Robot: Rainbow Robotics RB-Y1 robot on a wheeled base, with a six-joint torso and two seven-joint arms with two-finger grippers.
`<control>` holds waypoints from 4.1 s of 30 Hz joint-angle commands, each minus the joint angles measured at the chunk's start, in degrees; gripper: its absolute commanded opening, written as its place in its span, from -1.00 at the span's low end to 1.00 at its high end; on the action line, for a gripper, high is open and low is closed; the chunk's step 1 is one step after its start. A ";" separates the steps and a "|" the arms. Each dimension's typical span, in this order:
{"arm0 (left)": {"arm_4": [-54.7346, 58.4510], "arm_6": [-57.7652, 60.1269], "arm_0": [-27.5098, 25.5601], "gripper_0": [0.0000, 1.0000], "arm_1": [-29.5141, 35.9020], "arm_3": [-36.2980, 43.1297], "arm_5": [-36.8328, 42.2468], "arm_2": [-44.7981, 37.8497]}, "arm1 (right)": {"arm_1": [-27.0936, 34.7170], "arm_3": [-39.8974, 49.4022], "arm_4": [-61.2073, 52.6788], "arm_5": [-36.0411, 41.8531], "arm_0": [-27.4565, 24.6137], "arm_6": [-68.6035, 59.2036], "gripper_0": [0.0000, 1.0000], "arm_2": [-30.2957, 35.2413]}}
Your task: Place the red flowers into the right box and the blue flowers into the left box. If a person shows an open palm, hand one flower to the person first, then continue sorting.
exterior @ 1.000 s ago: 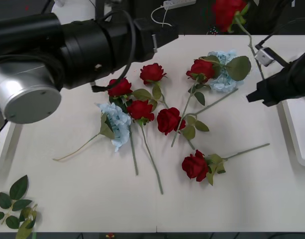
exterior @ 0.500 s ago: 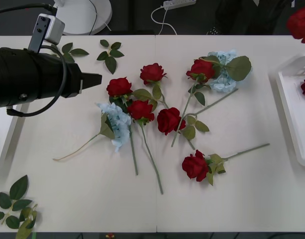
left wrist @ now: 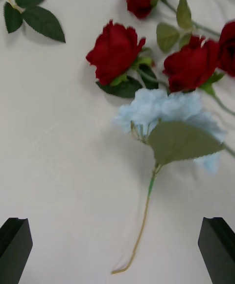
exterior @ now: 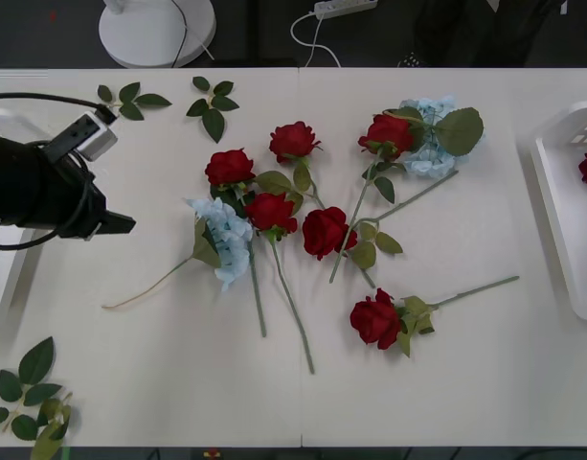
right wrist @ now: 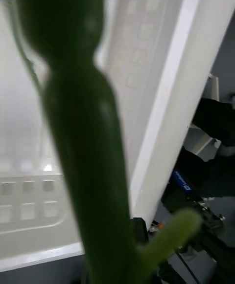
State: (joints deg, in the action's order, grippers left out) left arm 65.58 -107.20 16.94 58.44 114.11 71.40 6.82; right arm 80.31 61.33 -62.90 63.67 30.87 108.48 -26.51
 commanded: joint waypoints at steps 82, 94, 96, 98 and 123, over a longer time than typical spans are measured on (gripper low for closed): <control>-12.14 -1.78 20.07 -1.00 -3.34 -25.52 -2.15 15.33 | -38.03 -27.93 -26.31 6.46 35.22 -76.58 1.00 2.96; -20.58 -0.11 20.07 -1.00 8.27 -29.74 6.91 5.40 | -48.75 -36.28 -21.47 -4.87 38.91 -76.49 1.00 3.40; -21.55 -0.03 20.07 -1.00 9.41 -33.61 5.59 5.40 | -50.16 -36.28 -19.54 -6.28 38.91 -76.67 1.00 3.40; -22.95 -0.20 20.07 -1.00 10.11 -37.39 3.13 5.40 | -51.22 -36.28 -17.69 -6.72 38.91 -76.93 1.00 3.40; -28.05 -0.47 18.75 0.94 10.11 -52.59 -13.75 9.18 | -56.05 -39.71 -17.52 -11.38 38.74 -78.07 -1.00 3.84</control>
State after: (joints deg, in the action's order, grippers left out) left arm 37.75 -109.68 34.84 65.54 61.36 58.72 15.81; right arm 25.10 21.52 -80.28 51.87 66.53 33.33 -23.54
